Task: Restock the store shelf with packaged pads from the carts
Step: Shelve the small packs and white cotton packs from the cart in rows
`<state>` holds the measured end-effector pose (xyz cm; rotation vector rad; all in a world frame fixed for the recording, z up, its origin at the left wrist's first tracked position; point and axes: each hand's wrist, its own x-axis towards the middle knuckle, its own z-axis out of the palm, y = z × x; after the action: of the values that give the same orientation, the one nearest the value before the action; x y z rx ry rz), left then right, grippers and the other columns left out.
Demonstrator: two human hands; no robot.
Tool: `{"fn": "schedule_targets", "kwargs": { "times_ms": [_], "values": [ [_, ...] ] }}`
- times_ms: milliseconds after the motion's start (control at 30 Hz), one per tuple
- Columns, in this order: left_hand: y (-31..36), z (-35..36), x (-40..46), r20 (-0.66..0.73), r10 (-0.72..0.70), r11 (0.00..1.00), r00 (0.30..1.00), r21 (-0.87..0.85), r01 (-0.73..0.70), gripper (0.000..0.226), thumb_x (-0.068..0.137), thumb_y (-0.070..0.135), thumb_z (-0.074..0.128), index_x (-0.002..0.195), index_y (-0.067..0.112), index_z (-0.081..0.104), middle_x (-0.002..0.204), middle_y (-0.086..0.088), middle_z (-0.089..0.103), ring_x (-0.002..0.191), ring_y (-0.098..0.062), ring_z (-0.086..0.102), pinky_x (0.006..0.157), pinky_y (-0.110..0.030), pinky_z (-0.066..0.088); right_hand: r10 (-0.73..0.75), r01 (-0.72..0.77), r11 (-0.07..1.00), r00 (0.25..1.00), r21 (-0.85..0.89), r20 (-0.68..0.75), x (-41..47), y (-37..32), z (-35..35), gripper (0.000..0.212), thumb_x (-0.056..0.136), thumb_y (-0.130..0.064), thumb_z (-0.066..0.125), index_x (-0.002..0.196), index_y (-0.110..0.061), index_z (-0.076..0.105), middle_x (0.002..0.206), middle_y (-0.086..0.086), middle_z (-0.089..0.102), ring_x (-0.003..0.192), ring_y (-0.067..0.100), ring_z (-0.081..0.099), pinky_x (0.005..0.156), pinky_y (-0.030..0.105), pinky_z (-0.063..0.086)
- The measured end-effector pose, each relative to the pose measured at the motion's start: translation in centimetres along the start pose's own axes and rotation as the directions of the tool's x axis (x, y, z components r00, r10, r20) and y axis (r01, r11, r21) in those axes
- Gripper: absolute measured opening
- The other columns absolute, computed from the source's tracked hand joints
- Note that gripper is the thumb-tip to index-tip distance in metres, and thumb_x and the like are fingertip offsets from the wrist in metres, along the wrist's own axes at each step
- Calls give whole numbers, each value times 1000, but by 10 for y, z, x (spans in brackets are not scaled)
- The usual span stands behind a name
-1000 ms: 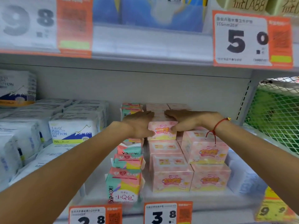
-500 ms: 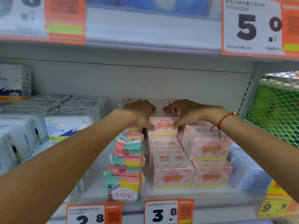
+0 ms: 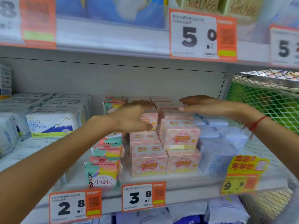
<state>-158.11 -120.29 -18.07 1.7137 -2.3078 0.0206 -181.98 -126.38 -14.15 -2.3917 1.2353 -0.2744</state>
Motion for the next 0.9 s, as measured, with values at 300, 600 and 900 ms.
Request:
{"fn": "schedule_targets", "kwargs": {
  "times_ms": [300, 600, 900],
  "values": [
    [49, 24, 7, 163, 45, 985, 986, 159, -72, 91, 84, 65, 49, 153, 22, 7, 160, 4, 6, 147, -14, 9, 116, -29, 12, -37, -6, 944, 992, 330, 123, -23, 43, 30, 54, 73, -11, 79, 116, -29, 51, 123, -18, 55, 112, -6, 53, 91, 8, 45],
    [54, 26, 24, 3, 20, 978, 1000, 209, -21, 78, 77, 62, 61, 140, 23, 36, 129, 1, 55, 113, -21, 52, 91, -32, 43, -137, 90, 904, 987, 418, 85, -4, 55, 33, 55, 76, 3, 73, 105, -36, 49, 112, -20, 57, 100, -11, 54, 76, 0, 45],
    [44, 29, 39, -74, 10, 967, 997, 255, 10, 67, 75, 64, 61, 128, 26, 52, 128, 6, 58, 110, -20, 55, 90, -34, 48, -101, 72, 914, 993, 400, 52, 18, 61, 32, 49, 79, -2, 72, 118, -24, 52, 127, -1, 60, 117, 12, 56, 89, 11, 47]
  ]
}}
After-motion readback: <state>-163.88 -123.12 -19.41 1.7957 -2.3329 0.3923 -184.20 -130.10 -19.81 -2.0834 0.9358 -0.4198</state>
